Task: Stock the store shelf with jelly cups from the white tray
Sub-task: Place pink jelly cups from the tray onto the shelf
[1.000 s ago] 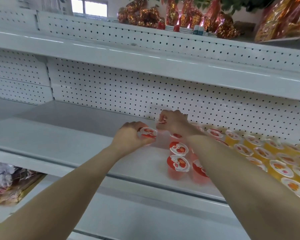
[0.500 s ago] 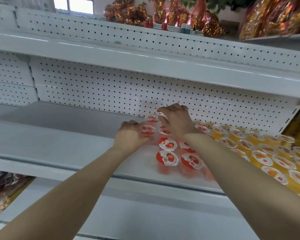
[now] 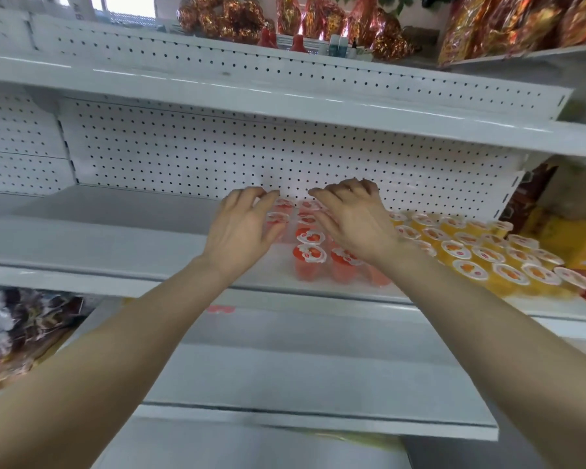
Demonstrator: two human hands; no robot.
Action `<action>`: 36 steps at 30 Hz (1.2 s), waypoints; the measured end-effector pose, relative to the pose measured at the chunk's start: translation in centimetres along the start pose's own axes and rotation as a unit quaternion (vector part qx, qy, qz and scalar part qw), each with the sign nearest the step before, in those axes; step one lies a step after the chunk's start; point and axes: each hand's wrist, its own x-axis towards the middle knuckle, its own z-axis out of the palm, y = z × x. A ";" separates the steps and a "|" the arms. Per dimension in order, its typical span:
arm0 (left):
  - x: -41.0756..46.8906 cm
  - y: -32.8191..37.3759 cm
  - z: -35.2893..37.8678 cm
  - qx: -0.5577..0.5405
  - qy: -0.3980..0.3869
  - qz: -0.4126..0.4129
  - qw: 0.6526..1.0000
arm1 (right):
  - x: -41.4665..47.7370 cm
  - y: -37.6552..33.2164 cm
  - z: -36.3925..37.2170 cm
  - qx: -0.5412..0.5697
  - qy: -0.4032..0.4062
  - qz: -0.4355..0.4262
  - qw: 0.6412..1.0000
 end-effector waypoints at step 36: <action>-29.1 50.6 21.0 -0.217 -0.290 0.199 0.910 | -69.7 15.2 -14.6 -0.055 -0.299 0.337 0.891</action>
